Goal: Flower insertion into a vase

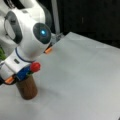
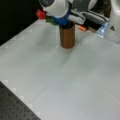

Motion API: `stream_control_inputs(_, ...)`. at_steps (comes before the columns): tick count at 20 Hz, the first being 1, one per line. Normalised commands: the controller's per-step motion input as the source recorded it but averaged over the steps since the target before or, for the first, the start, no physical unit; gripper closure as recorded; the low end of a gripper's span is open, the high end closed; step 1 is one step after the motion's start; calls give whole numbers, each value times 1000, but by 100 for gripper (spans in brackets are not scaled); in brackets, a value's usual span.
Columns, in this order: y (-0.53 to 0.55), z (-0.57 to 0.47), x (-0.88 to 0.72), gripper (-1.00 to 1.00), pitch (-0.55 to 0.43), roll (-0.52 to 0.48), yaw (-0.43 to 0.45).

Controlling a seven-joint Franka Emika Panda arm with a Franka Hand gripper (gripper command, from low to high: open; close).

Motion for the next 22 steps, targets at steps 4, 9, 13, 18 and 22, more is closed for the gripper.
stream_control_inputs(4, 98, -30, 211, -100, 51, -16, -131)
stream_control_inputs(9, 94, -20, 190, -100, -909, 140, -224)
stream_control_inputs(13, 67, -44, -245, -100, -715, 116, -161)
stream_control_inputs(18, 158, -95, -386, -100, -554, 35, -93)
stream_control_inputs(22, 264, -50, -276, -100, -342, -16, -75)
